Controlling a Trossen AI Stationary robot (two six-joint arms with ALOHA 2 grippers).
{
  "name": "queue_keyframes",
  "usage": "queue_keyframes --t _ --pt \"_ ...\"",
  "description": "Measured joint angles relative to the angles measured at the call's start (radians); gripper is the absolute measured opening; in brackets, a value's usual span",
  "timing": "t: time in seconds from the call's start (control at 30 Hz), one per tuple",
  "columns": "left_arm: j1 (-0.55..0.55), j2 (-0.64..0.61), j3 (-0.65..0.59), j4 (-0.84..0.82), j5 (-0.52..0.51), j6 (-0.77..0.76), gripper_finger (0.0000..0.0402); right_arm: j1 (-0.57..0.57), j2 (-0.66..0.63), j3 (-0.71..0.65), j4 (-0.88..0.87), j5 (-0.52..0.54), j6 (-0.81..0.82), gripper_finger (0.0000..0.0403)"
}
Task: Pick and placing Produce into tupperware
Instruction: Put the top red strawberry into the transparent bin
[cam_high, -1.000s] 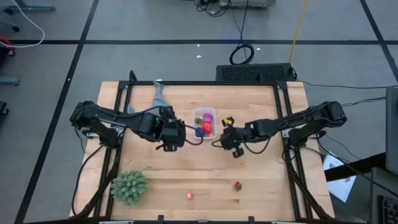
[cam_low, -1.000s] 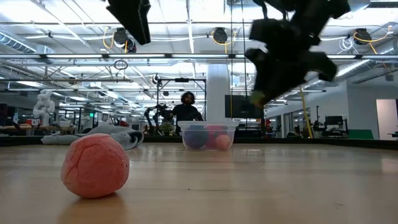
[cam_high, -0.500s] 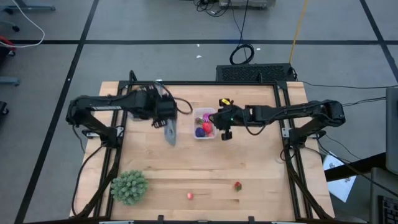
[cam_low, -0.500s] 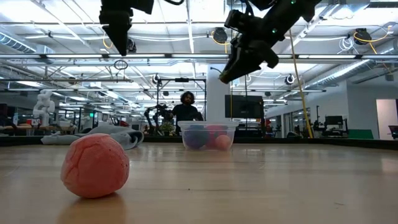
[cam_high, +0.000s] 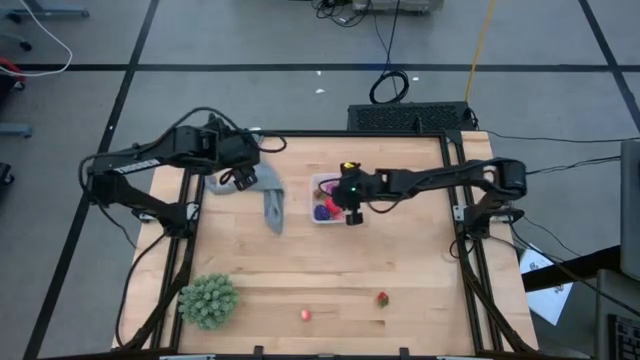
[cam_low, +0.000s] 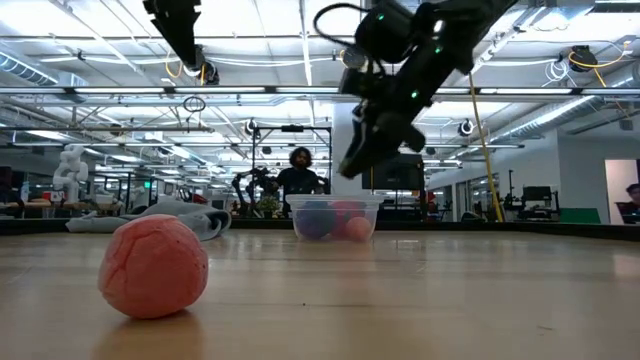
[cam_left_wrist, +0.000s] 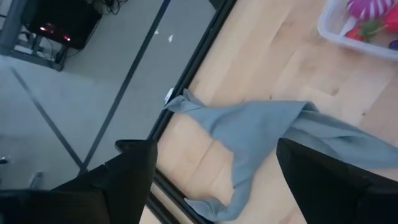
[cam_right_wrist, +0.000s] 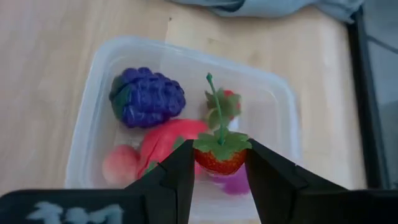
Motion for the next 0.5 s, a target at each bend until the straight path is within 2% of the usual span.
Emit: queue_keyframes --t 0.23,0.5 --pt "-0.001 -0.011 0.0 -0.001 0.007 0.0 0.0335 0.002 0.119 0.09 -0.057 -0.001 -0.008 0.0121" --pt "-0.001 -0.01 0.0 0.0 0.035 0.005 0.0335 0.002 0.142 0.102 -0.072 -0.001 -0.006 0.0124"
